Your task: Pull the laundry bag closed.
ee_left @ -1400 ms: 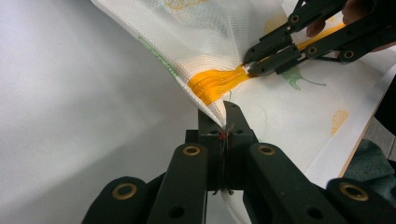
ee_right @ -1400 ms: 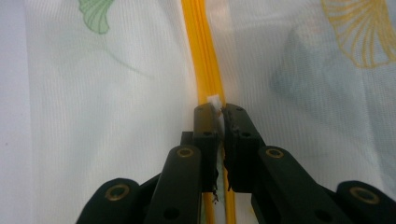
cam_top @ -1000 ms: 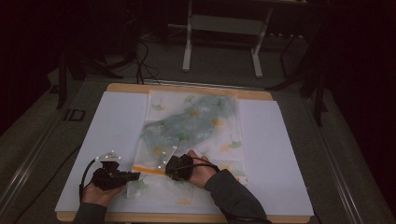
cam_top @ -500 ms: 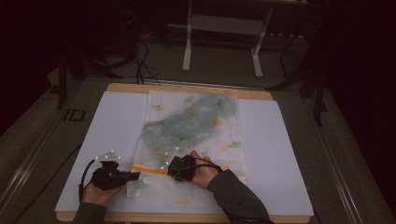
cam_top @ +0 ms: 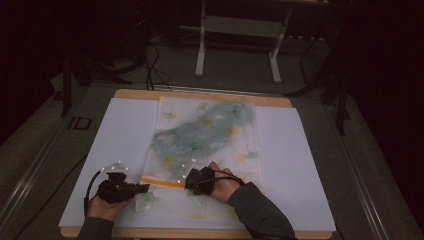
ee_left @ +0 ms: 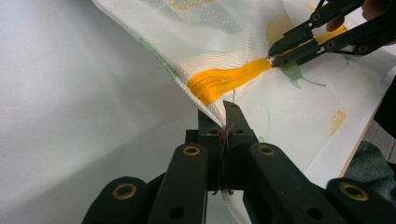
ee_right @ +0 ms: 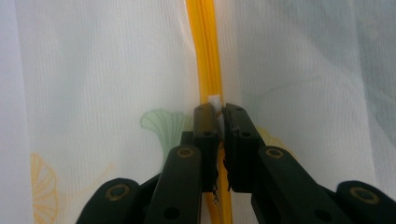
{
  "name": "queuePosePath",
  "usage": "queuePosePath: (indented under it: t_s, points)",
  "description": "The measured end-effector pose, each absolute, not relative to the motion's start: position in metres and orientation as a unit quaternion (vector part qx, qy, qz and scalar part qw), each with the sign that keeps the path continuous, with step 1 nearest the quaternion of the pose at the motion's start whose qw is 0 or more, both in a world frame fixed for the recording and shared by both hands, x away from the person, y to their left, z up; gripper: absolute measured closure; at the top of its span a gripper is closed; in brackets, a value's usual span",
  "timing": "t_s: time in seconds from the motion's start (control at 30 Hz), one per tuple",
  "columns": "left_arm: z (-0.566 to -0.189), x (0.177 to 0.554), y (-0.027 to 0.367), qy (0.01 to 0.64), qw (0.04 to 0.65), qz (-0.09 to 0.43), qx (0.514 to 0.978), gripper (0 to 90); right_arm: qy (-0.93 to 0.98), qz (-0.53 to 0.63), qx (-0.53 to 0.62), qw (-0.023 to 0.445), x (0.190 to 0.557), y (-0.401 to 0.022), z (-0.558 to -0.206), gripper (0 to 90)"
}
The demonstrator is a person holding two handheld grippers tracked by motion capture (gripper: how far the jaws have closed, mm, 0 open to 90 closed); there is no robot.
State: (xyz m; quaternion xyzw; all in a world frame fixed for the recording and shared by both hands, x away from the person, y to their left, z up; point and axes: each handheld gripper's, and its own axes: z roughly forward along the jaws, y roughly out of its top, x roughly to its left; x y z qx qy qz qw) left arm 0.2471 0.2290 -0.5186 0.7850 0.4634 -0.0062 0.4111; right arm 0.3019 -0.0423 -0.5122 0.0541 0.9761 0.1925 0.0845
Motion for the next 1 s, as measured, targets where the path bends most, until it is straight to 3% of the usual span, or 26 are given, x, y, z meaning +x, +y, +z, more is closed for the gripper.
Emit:
queuePosePath:
  t_s: [1.0]
  points:
    - [-0.518, 0.247, 0.230, 0.465, 0.412, -0.004, 0.784, 88.6, 0.978, 0.175, 0.067, 0.087, 0.302, -0.068, -0.511, 84.3]
